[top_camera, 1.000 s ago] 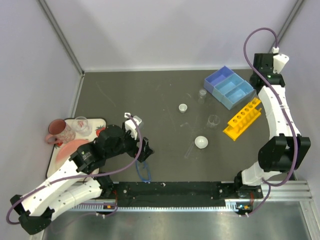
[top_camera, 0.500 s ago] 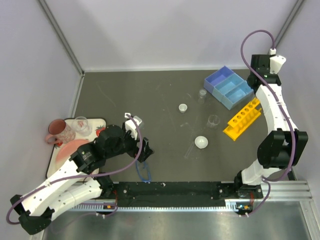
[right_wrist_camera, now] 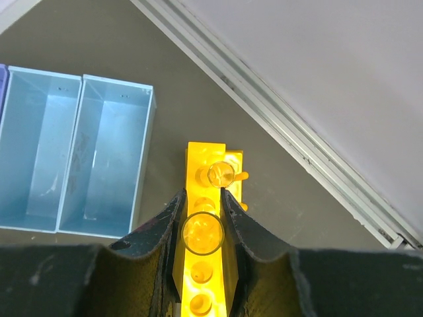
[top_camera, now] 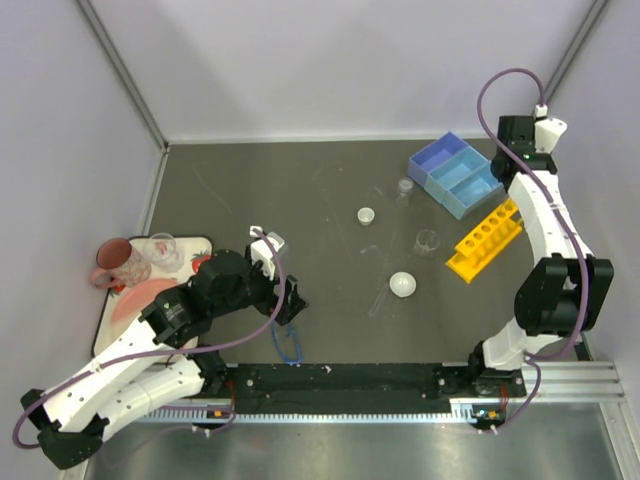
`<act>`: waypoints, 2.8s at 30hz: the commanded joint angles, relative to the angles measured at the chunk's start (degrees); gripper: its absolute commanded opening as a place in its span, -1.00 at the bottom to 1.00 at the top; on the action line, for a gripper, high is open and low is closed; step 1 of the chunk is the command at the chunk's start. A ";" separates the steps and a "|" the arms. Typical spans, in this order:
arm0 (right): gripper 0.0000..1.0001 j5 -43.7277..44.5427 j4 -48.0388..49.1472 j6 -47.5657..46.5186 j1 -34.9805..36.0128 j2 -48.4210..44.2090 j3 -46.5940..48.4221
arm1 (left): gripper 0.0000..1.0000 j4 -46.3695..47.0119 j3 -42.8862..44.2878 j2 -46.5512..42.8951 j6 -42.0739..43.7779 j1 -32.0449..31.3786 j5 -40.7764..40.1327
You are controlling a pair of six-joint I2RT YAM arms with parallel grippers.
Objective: Organize the chemistry lab equipment
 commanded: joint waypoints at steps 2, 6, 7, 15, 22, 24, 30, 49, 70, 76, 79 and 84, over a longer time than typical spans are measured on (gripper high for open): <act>-0.67 1.99 2.01 1.18 -0.22 0.61 -2.30 | 0.97 2.57 -0.14 -0.44 0.58 0.09 0.83; -0.67 2.08 2.36 2.40 -0.31 1.05 -3.70 | 0.97 2.39 -0.41 -0.36 0.58 0.09 0.57; -0.67 2.08 2.53 2.67 -0.22 1.05 -4.14 | 0.97 2.39 -0.41 -0.36 0.66 0.09 0.57; -0.66 1.90 2.97 5.13 -0.40 0.52 -6.08 | 0.97 2.30 -0.41 0.00 0.66 0.09 0.39; -0.60 1.81 2.97 6.89 -0.92 -0.27 -8.10 | 0.97 2.39 -0.50 0.00 0.66 0.09 0.30; -0.57 1.90 2.97 7.68 -0.92 -0.62 -8.80 | 0.97 2.30 -0.50 0.08 0.66 0.09 0.21; -0.42 1.55 2.97 8.47 -1.01 -1.24 -9.51 | 0.97 2.21 -0.50 0.26 0.75 0.17 -0.05; 0.12 -2.23 -0.36 6.19 -0.31 -8.87 -7.84 | 0.97 2.13 -0.41 0.35 0.93 0.09 -0.66; 0.15 -24.91 -10.82 1.27 22.62 -31.20 -5.81 | 0.97 6.68 5.57 19.39 -3.02 -0.09 -2.07; 0.15 -24.55 -11.27 1.70 26.15 -37.17 -12.05 | 0.94 12.76 8.20 33.46 -6.01 -3.15 -3.21; 0.15 -25.17 -11.35 1.62 26.23 -39.11 -14.77 | 0.89 11.53 13.64 42.16 -7.86 -3.78 -3.47; 0.15 -26.22 -11.79 1.62 26.23 -43.16 -18.29 | 0.79 13.63 19.53 52.09 -9.35 -5.89 -4.88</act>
